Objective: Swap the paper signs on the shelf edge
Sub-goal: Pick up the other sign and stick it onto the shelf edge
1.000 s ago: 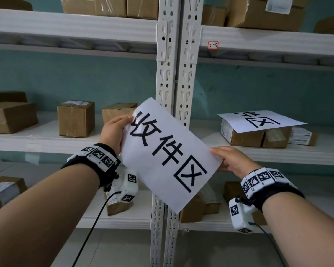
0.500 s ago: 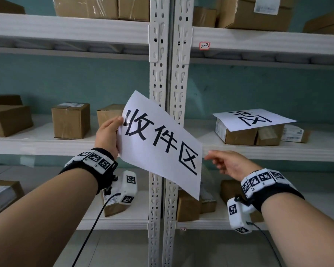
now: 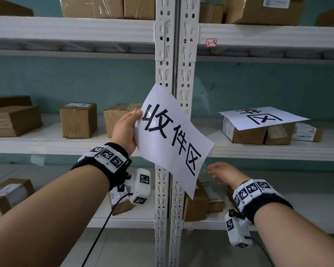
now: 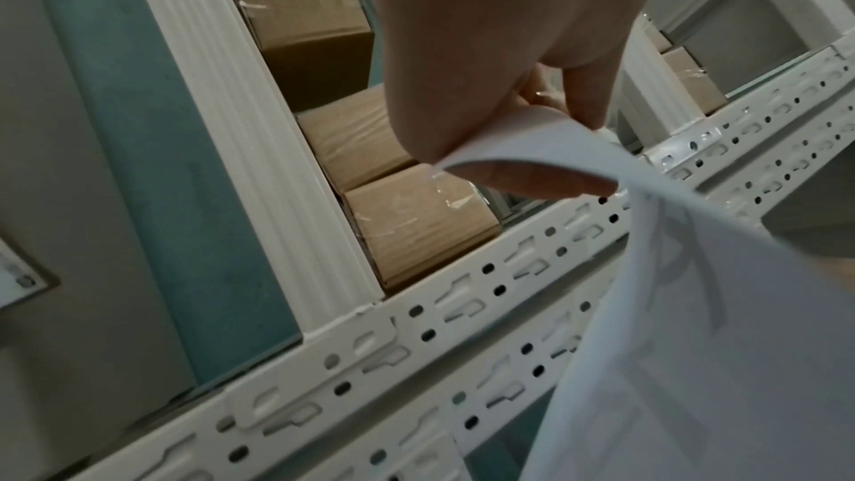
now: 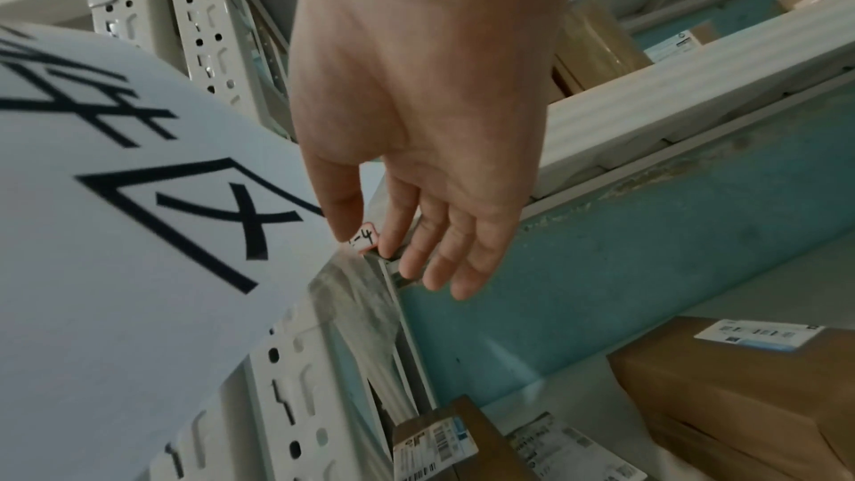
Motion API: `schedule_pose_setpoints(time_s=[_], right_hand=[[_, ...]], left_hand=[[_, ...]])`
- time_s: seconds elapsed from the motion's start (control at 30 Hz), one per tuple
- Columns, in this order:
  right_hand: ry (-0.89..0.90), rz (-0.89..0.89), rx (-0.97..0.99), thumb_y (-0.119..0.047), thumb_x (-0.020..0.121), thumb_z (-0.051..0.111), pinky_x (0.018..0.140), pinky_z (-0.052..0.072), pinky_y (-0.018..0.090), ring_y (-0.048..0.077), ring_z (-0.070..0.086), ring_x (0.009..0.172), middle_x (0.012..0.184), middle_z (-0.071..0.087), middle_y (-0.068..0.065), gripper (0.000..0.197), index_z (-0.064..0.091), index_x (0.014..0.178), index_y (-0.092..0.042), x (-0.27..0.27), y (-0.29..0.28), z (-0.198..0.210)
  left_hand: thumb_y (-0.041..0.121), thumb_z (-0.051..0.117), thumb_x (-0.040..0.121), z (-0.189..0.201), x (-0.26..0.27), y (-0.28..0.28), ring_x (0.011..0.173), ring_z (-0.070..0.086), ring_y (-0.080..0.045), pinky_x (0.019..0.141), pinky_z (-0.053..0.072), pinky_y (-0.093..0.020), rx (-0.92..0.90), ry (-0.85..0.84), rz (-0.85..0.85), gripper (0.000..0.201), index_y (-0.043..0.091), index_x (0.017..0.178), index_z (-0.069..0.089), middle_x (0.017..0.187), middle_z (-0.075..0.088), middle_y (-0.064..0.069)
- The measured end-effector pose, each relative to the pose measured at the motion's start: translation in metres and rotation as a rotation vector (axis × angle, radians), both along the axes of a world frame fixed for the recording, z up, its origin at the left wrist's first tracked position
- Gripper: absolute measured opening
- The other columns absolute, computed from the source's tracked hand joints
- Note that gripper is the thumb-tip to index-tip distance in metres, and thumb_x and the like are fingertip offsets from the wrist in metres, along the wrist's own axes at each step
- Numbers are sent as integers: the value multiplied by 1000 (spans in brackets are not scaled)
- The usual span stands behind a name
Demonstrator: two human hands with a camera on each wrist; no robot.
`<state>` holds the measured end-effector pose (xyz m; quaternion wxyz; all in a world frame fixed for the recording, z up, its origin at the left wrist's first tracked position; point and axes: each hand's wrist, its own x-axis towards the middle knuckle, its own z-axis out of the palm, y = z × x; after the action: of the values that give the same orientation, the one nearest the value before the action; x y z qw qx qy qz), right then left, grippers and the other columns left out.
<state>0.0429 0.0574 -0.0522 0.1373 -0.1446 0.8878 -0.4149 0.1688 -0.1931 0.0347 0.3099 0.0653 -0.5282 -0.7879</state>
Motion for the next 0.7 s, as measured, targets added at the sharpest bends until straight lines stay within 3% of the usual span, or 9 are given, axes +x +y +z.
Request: schedule_pose_setpoints(time_s=[0.1, 0.17, 0.23, 0.33, 0.5, 0.63, 0.7], right_hand=[[4, 22, -9, -16, 96, 48, 97, 44, 39, 26, 51, 119, 130, 53, 8, 36, 52, 131, -11, 6, -1, 2], [0, 39, -34, -16, 96, 46, 96, 44, 39, 23, 50, 115, 128, 54, 8, 33, 53, 127, -12, 7, 0, 0], [-29, 39, -79, -14, 96, 45, 96, 42, 37, 20, 49, 112, 126, 53, 7, 35, 51, 131, -13, 6, 2, -1], [-79, 39, -120, -11, 95, 45, 94, 41, 34, 24, 47, 124, 135, 51, 8, 38, 50, 133, -12, 2, 6, -5], [-134, 12, -147, -13, 92, 50, 99, 43, 36, 17, 48, 115, 132, 53, 7, 20, 57, 110, -15, -8, 10, -13], [-137, 1, -190, -18, 92, 54, 99, 42, 38, 20, 54, 115, 123, 59, 5, 8, 60, 96, -21, -13, 8, -12], [-111, -40, -157, -14, 92, 54, 95, 45, 39, 26, 57, 111, 117, 62, 12, 11, 63, 98, -14, -13, 7, -5]], left_hand=[[21, 58, 92, 0, -4, 13, 112, 62, -38, 97, 47, -55, -7, 2, -99, 32, 3, 119, 61, 122, 65, -21], [23, 59, 91, 0, -6, 22, 113, 61, -39, 98, 47, -54, -13, 3, -157, 41, -1, 124, 57, 126, 62, -22], [22, 58, 92, 1, -7, 29, 107, 61, -38, 98, 47, -54, -17, 11, -192, 34, 1, 119, 57, 130, 58, -24], [21, 56, 93, 1, -9, 32, 104, 60, -35, 99, 46, -54, -17, 28, -218, 27, 7, 116, 56, 128, 57, -26], [21, 60, 90, -3, -9, 27, 103, 61, -35, 99, 46, -54, -49, 8, -157, 26, 6, 111, 58, 127, 58, -26], [22, 63, 90, -11, -8, 16, 94, 65, -31, 92, 52, -49, -85, -49, -81, 16, 10, 99, 63, 110, 67, -17], [23, 63, 90, -16, -7, 10, 86, 67, -29, 84, 55, -44, -94, -84, -28, 13, 11, 94, 64, 100, 69, -13]])
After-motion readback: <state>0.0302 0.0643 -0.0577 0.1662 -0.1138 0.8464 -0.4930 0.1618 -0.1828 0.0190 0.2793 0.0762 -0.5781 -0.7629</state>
